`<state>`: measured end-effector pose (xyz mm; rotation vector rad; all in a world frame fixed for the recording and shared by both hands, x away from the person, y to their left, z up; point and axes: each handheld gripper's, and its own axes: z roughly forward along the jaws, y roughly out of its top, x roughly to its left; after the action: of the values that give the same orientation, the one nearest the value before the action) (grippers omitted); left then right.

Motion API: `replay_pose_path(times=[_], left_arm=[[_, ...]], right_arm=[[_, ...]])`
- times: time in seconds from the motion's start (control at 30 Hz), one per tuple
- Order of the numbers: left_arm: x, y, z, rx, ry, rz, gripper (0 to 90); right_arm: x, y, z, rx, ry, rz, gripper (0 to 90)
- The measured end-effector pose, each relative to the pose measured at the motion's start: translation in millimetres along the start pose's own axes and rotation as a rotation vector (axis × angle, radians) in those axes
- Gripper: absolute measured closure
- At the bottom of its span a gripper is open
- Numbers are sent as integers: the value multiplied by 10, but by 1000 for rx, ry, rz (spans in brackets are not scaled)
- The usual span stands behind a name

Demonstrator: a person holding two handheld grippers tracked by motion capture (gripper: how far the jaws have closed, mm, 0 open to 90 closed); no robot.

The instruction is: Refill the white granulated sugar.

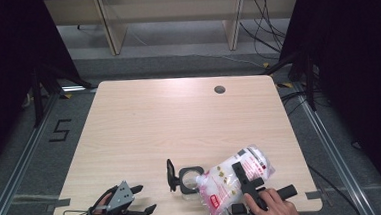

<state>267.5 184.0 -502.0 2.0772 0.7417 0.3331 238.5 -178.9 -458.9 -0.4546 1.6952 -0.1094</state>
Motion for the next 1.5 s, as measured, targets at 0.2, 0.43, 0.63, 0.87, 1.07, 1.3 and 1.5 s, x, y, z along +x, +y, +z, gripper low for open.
replay_pose_path(times=[0.2, 0.43, 0.63, 0.87, 1.07, 1.3, 1.5], left_arm=[[12, 3, -3, 19, 13, 16, 243], [19, -1, -2, 5, 0, 25, 243], [-2, -3, 15, -13, 3, -10, 243], [10, -3, 14, 9, 1, -3, 244], [14, 5, 12, 16, -5, -3, 244], [13, 5, 43, 3, -7, 1, 244], [13, 3, 30, 4, -1, 7, 244]], right_arm=[[3, 20, -20, -6, -7, 12, 458], [-22, 15, -6, -6, -16, -3, 458], [-28, 10, 1, -9, -16, -11, 459], [-47, 20, -2, -26, -21, -35, 459], [-40, 5, -4, -5, -3, -17, 460], [-31, 1, 11, -24, -15, -35, 460], [-58, -7, 0, -22, -26, -56, 460]])
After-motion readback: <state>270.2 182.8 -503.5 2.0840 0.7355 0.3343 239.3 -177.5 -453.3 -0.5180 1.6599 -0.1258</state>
